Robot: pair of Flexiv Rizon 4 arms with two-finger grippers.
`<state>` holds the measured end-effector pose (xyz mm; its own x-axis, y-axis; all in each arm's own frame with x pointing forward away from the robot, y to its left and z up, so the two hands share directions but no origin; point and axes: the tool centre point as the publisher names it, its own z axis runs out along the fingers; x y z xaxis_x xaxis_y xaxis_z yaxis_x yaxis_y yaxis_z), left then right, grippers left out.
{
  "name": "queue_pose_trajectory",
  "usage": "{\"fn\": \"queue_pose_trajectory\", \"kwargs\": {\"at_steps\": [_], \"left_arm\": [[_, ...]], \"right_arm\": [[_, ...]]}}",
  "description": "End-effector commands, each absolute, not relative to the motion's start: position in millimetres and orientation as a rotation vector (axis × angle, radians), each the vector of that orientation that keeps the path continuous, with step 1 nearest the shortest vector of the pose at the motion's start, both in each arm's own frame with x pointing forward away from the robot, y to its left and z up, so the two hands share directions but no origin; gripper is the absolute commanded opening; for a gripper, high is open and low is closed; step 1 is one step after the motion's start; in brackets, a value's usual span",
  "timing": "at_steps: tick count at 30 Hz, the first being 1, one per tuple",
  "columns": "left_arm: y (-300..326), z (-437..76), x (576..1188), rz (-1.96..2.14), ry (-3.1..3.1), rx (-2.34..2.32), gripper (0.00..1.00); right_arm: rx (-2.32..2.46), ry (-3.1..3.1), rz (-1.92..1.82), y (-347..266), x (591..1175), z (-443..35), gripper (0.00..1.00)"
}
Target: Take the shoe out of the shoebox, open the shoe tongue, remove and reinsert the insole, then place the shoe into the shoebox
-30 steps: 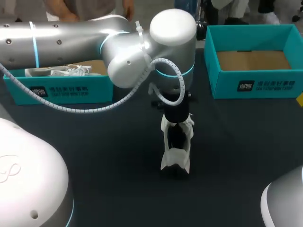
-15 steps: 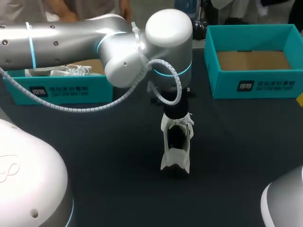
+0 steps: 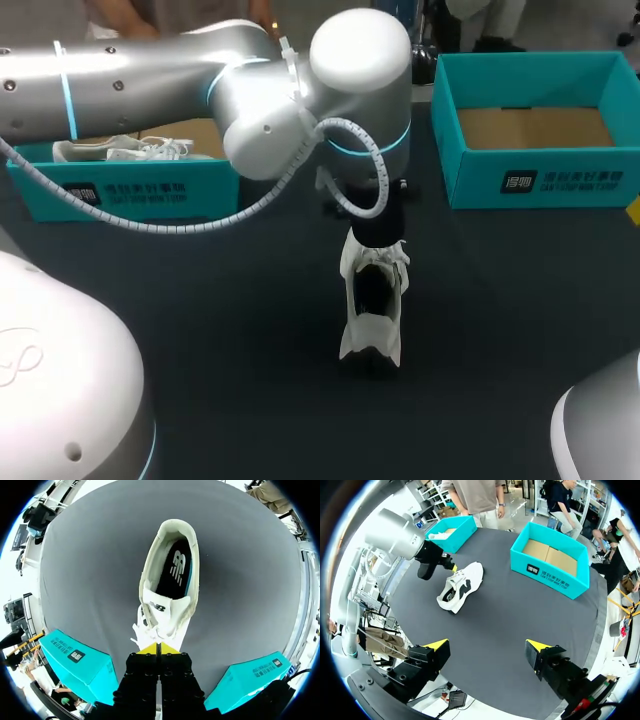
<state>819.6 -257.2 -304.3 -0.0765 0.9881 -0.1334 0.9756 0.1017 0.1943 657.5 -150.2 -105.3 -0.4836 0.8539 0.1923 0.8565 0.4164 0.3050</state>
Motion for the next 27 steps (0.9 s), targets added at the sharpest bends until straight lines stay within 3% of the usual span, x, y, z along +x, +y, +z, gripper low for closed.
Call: {"fn": "queue_pose_trajectory", "kwargs": {"at_steps": [1,13,26,27], "left_arm": [[-257,-325,808,0.083,2.141,1.981,0.0],[-239,-331,794,0.069,2.246,1.93,0.0],[-213,-300,784,-0.059,2.733,1.27,0.0],[-212,-300,779,0.002,2.756,1.237,0.25]], "right_arm": [[-1.59,-2.635,-0.567,-150,660,-105,1.0],[-1.59,-2.635,-0.567,-150,660,-105,1.0],[-1.59,-2.635,-0.567,-150,660,-105,1.0],[-1.59,-2.635,-0.567,-150,660,-105,1.0]]}}
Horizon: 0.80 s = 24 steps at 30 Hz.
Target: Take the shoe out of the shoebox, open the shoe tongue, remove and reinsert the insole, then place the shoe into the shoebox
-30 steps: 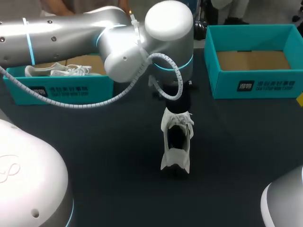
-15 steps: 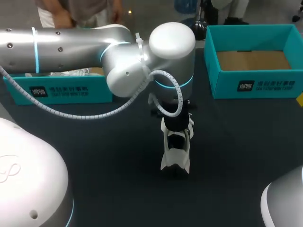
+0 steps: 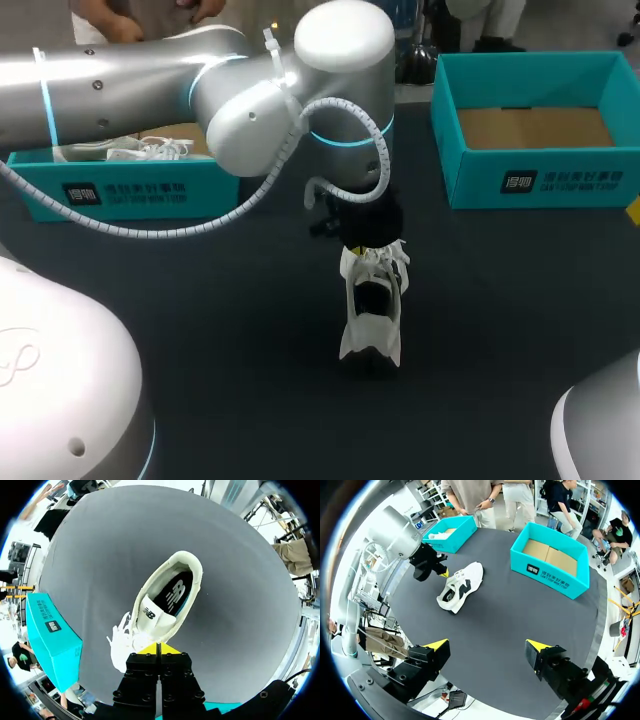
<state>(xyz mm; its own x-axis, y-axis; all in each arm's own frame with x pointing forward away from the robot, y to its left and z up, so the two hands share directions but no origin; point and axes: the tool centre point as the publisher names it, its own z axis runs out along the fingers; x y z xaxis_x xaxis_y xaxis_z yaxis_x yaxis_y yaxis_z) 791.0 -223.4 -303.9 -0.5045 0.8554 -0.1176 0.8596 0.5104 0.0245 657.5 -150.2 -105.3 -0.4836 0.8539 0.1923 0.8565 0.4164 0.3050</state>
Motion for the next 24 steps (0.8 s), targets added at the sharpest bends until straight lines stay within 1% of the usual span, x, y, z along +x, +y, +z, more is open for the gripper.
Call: {"fn": "queue_pose_trajectory", "kwargs": {"at_steps": [1,18,22,24], "left_arm": [[-212,-300,779,0.002,2.756,1.237,1.0],[-212,-300,779,0.002,2.756,1.237,1.0],[-214,-290,776,0.085,2.896,1.017,1.0],[-211,-288,768,0.057,2.94,0.935,1.0]], "right_arm": [[-1.59,-2.635,-0.567,-150,660,-105,1.0],[-1.59,-2.635,-0.567,-150,660,-105,1.0],[-1.59,-2.635,-0.567,-150,660,-105,1.0],[-1.59,-2.635,-0.567,-150,660,-105,1.0]]}}
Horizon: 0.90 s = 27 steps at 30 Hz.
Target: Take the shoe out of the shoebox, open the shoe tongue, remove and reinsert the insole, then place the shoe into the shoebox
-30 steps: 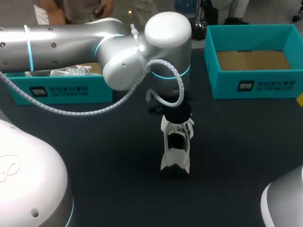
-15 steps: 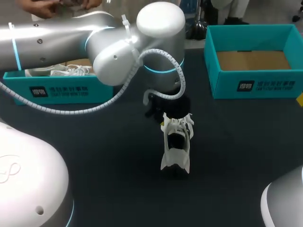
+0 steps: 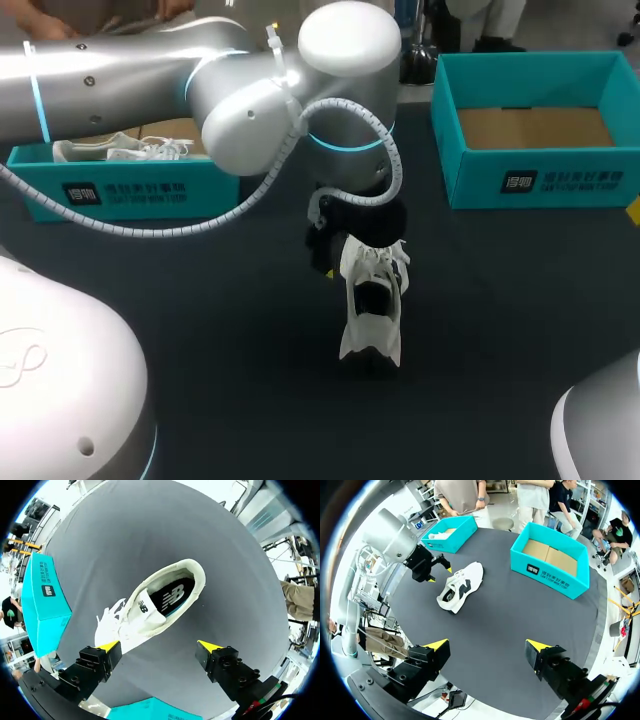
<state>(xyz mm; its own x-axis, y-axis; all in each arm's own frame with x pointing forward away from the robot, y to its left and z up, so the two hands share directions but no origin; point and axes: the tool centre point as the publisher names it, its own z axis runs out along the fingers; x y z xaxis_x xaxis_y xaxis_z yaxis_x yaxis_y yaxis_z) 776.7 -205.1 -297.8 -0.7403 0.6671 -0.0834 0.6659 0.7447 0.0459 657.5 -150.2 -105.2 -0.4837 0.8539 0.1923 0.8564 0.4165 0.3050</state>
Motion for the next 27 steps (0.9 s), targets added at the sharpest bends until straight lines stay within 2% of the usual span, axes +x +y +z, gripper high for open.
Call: {"fn": "queue_pose_trajectory", "kwargs": {"at_steps": [1,11,20,27], "left_arm": [[-210,-288,765,0.059,2.969,0.893,1.0],[-198,-291,715,0.008,3.102,0.513,1.0],[-216,-300,668,0.053,3.112,0.501,1.0],[-232,-325,649,0.123,3.125,0.448,1.0]], "right_arm": [[-1.59,-2.635,-0.567,-150,660,-105,1.0],[-1.59,-2.635,-0.567,-150,660,-105,1.0],[-1.59,-2.635,-0.567,-150,660,-105,1.0],[-1.59,-2.635,-0.567,-150,660,-105,1.0]]}}
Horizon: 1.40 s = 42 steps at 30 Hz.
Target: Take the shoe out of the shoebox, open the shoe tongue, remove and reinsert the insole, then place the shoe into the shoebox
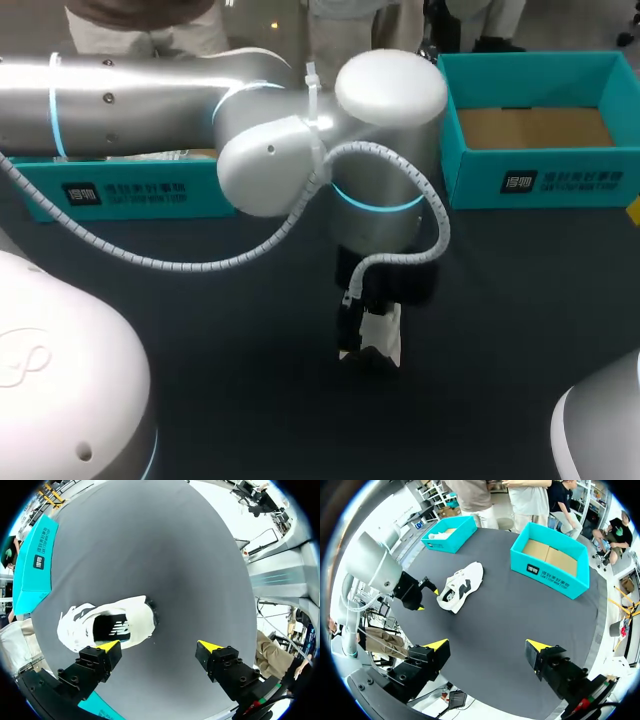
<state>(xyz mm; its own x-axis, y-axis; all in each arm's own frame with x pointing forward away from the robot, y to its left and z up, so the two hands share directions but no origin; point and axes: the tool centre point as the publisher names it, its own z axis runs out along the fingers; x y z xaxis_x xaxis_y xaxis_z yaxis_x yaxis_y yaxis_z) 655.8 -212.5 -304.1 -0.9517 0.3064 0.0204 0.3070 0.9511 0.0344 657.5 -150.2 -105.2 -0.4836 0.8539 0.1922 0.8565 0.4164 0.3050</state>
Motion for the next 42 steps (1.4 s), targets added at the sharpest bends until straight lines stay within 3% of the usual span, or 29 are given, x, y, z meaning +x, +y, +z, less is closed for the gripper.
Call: {"fn": "queue_pose_trajectory", "kwargs": {"at_steps": [1,34,37,38,42], "left_arm": [[-233,-329,649,-0.116,-3.113,-0.414,1.0],[-240,-365,668,-0.104,-3.117,-0.282,0.98],[-241,-369,670,-0.108,-3.11,-0.261,0.74],[-241,-370,670,-0.109,-3.109,-0.259,0.5],[-242,-374,671,-0.121,-3.112,-0.243,0.16]], "right_arm": [[-1.59,-2.635,-0.567,-150,660,-105,1.0],[-1.59,-2.635,-0.567,-150,660,-105,1.0],[-1.59,-2.635,-0.567,-150,660,-105,1.0],[-1.59,-2.635,-0.567,-150,660,-105,1.0],[-1.59,-2.635,-0.567,-150,660,-105,1.0]]}}
